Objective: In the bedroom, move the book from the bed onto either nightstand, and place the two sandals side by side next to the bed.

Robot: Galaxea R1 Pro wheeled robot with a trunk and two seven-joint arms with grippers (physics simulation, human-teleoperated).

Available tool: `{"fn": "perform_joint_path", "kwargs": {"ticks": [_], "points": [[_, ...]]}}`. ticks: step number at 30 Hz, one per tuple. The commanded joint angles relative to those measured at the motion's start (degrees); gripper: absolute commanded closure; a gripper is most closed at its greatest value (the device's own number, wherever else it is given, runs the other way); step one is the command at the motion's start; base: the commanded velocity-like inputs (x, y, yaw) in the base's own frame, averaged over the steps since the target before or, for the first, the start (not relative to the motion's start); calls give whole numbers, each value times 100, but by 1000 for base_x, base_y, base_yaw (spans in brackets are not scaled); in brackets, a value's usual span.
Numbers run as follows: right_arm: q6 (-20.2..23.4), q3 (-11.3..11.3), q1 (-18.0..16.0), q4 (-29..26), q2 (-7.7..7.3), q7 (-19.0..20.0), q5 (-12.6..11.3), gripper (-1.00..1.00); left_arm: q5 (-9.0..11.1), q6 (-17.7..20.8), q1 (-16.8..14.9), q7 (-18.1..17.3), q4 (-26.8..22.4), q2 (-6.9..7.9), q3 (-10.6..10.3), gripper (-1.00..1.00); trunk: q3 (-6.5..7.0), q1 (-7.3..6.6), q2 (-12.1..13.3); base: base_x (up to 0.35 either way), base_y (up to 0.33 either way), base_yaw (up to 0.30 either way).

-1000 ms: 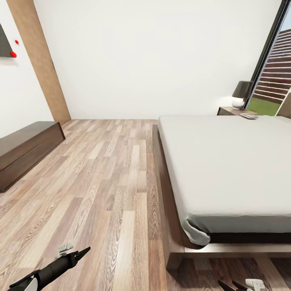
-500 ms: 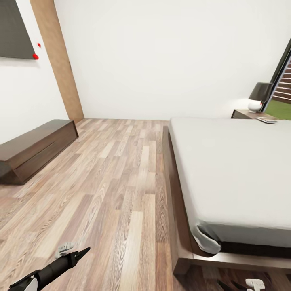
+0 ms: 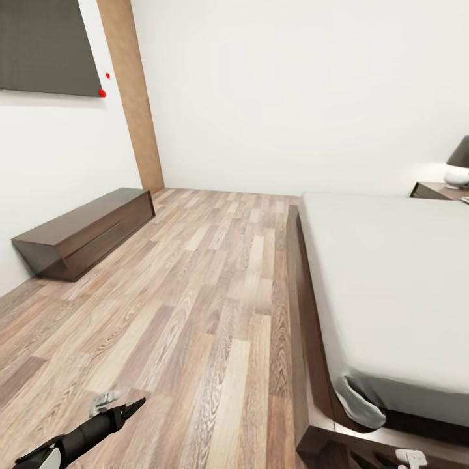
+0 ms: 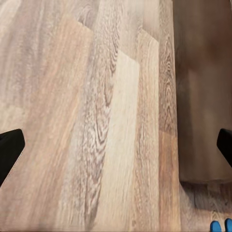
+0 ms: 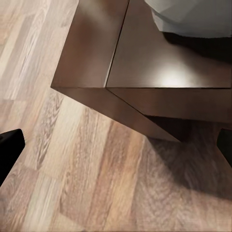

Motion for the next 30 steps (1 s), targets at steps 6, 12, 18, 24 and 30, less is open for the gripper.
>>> {"fn": "perform_joint_path", "kwargs": {"ticks": [6, 12, 18, 24, 30], "points": [[-37, 36, -3, 5, -4, 7, -28, -100, 26, 41, -4, -26, 4, -1, 11, -100, -5, -1, -2, 0, 0, 212], [-37, 36, -3, 5, -4, 4, -28, -100, 28, 41, -4, -26, 4, -1, 11, -100, -5, -1, -2, 0, 0, 209], [-37, 41, -3, 5, -4, 6, -28, -100, 27, 41, -4, -26, 4, -4, 11, -100, -5, -1, -2, 0, 0, 209], [-37, 44, -3, 5, -4, 5, -28, -100, 27, 41, -4, -26, 5, -8, 11, -100, -5, -1, -2, 0, 0, 209], [-37, 44, -3, 5, -4, 5, -28, -100, 25, 41, -4, -26, 5, -10, 11, -100, -5, -1, -2, 0, 0, 209]]}}
